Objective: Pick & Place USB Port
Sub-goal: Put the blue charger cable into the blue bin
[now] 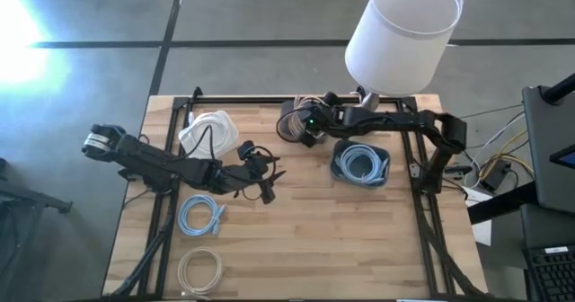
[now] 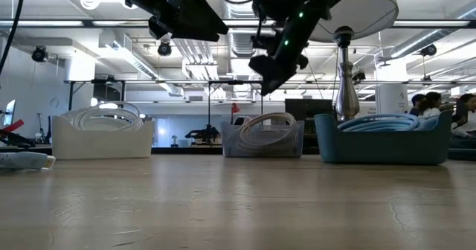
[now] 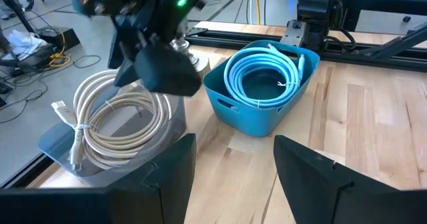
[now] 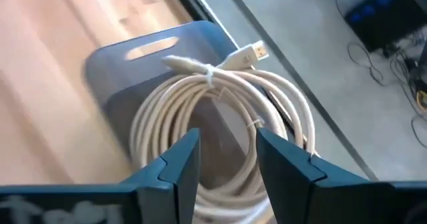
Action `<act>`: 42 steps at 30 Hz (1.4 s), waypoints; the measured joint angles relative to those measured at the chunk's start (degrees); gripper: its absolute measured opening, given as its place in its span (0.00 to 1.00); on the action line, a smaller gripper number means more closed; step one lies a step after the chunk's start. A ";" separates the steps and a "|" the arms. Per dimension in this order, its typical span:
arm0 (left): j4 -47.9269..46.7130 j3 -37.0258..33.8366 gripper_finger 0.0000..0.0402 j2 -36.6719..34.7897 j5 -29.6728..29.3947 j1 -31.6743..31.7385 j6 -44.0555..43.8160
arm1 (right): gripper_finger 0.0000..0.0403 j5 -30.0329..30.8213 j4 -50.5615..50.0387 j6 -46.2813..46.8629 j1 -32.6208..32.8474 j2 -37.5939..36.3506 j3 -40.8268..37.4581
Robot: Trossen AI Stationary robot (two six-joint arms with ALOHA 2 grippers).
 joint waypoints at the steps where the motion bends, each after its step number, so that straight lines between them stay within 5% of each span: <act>1: 0.00 0.00 0.51 0.00 0.00 0.00 0.00 | 0.36 0.00 -0.76 -0.19 0.74 -0.71 -0.16; 14: -2.50 0.00 0.51 0.01 -0.01 0.00 -4.47 | 0.35 -3.85 -13.45 4.23 15.39 -11.34 -5.56; 19: -3.19 0.00 0.51 0.04 -0.01 0.00 -7.16 | 0.35 -14.51 -12.00 4.49 17.88 -18.27 -12.70; 26: -5.11 0.00 0.51 0.04 0.13 0.00 -9.10 | 0.35 -15.20 -4.05 7.49 19.89 -29.33 -27.23; 34: -27.28 0.00 0.51 0.04 12.33 -0.01 -8.48 | 0.36 -15.82 0.93 12.24 21.19 -37.84 -39.12; 42: -57.27 0.00 0.47 0.04 27.38 -0.11 -26.73 | 0.37 -15.81 3.02 11.10 21.19 -41.77 -40.36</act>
